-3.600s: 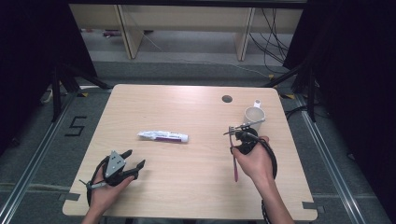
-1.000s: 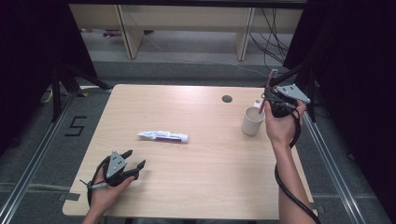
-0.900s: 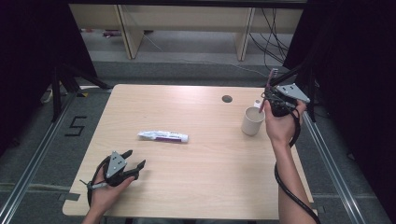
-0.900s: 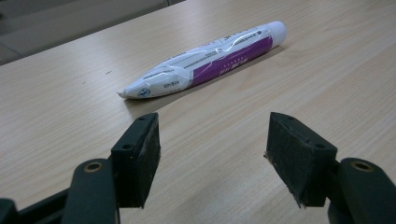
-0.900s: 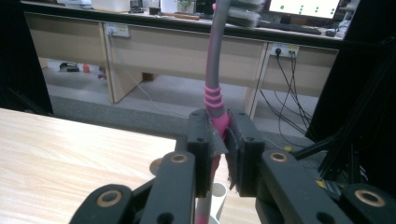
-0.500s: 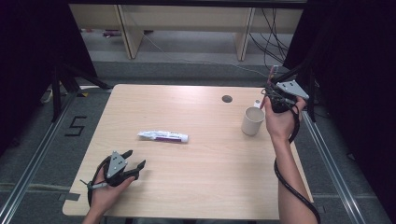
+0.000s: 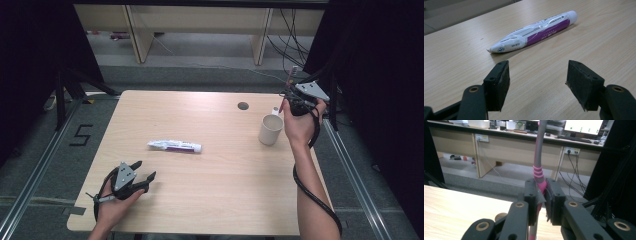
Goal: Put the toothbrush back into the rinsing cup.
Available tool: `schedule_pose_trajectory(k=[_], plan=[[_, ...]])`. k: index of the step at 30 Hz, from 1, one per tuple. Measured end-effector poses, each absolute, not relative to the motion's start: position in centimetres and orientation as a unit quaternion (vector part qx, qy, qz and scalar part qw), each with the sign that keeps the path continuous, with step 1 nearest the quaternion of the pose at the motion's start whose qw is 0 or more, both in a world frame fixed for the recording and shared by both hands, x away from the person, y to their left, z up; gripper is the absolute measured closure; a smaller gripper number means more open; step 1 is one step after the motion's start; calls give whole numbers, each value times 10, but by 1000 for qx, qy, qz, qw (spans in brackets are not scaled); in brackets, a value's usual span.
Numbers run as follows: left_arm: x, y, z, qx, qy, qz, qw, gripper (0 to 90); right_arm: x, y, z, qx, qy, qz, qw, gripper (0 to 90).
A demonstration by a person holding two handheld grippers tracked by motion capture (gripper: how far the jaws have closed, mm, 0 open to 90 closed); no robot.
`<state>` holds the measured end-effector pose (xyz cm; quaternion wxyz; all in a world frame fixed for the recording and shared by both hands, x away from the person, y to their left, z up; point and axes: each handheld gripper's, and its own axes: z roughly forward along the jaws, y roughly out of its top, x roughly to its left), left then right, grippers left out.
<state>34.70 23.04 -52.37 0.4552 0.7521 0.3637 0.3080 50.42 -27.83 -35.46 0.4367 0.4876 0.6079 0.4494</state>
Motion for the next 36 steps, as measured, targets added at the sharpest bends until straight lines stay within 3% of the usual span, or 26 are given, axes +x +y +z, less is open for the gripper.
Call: schedule_pose_trajectory(k=[36], plan=[[347, 230, -524, 752, 362, 309, 455, 349, 535, -278, -363, 484, 614, 442, 440, 806]])
